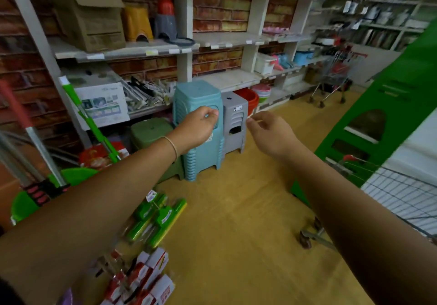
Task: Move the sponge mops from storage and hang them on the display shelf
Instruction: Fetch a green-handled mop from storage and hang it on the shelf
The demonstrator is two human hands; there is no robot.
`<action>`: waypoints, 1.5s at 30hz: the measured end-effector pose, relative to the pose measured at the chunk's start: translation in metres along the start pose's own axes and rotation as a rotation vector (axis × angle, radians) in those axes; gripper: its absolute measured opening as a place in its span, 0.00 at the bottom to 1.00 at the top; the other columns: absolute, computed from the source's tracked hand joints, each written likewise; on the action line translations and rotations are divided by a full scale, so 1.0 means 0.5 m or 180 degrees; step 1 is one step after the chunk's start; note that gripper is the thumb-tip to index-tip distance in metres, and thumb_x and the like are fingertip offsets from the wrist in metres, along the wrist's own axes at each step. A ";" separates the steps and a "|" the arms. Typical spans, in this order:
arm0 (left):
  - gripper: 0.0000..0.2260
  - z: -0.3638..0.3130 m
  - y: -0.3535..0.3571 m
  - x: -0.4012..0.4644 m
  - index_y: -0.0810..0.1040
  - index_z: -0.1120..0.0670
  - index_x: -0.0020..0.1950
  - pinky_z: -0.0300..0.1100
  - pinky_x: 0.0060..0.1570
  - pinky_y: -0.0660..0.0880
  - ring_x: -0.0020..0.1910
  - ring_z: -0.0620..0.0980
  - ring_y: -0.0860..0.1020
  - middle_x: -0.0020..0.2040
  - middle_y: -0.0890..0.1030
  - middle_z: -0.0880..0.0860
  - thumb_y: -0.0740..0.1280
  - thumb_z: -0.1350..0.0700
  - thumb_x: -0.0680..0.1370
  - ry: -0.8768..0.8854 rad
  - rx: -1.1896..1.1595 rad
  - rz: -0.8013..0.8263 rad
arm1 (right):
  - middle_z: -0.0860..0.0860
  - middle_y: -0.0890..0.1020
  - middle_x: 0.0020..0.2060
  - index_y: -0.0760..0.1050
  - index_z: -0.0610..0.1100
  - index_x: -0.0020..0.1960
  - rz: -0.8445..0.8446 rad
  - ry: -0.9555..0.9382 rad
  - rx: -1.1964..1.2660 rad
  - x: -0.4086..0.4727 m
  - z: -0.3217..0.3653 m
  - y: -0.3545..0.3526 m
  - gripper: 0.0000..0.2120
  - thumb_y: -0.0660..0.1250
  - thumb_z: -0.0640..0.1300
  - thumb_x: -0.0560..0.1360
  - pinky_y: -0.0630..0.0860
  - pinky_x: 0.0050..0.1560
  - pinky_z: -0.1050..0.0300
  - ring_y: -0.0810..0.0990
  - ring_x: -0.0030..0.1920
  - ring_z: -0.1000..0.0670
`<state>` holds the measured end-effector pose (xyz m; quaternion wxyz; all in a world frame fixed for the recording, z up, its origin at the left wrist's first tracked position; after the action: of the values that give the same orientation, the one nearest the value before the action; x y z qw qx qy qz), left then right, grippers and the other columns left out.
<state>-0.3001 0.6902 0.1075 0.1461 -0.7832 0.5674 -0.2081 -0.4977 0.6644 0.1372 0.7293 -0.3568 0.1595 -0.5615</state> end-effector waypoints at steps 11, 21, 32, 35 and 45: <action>0.08 0.035 -0.035 0.300 0.73 0.46 0.55 0.50 0.47 0.78 0.50 0.57 0.81 0.49 0.81 0.53 0.57 0.46 0.82 0.0066 0.0205 0.0185 | 0.47 0.79 0.62 0.71 0.46 0.71 -0.0210 0.0069 0.0131 0.300 0.013 0.031 0.22 0.60 0.56 0.81 0.78 0.62 0.43 0.78 0.61 0.46; 0.13 0.085 -0.021 0.518 0.75 0.53 0.60 0.52 0.58 0.76 0.54 0.57 0.80 0.56 0.80 0.57 0.57 0.48 0.83 -0.0174 0.0479 -0.0061 | 0.49 0.83 0.53 0.76 0.44 0.66 -0.0157 -0.0320 0.0377 0.596 -0.060 0.092 0.19 0.62 0.54 0.80 0.79 0.40 0.62 0.82 0.48 0.50; 0.12 0.100 -0.004 0.748 0.76 0.54 0.57 0.58 0.54 0.78 0.54 0.63 0.80 0.55 0.81 0.64 0.58 0.48 0.83 -0.0544 0.0392 -0.0656 | 0.49 0.82 0.47 0.77 0.44 0.63 0.0344 -0.0799 0.0570 0.920 -0.087 0.112 0.17 0.64 0.53 0.80 0.71 0.42 0.62 0.79 0.44 0.51; 0.09 0.125 -0.017 0.768 0.75 0.53 0.55 0.43 0.49 0.77 0.53 0.56 0.81 0.54 0.82 0.57 0.58 0.51 0.83 -0.0629 0.0428 -0.0823 | 0.53 0.81 0.41 0.78 0.43 0.61 0.0504 -0.0928 0.0695 0.972 -0.072 0.141 0.15 0.64 0.51 0.80 0.72 0.37 0.67 0.78 0.39 0.55; 0.07 0.268 -0.153 0.806 0.75 0.38 0.44 0.44 0.52 0.77 0.52 0.51 0.80 0.57 0.79 0.46 0.59 0.47 0.78 -0.1045 0.0426 -0.1421 | 0.57 0.77 0.35 0.77 0.50 0.50 0.1091 -0.1298 0.0904 1.091 0.011 0.303 0.05 0.64 0.49 0.81 0.69 0.35 0.63 0.75 0.35 0.57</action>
<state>-0.0623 0.3304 0.0909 0.2380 -0.9006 0.3347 -0.1425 -0.2139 0.1748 0.1268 0.8731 -0.3245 -0.0124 -0.3637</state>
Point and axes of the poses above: each hand's wrist, its own x-axis towards the middle knuckle, its own y-axis out of the palm, z = x × y, the point moved 1 cm from there along x, towards the middle knuckle
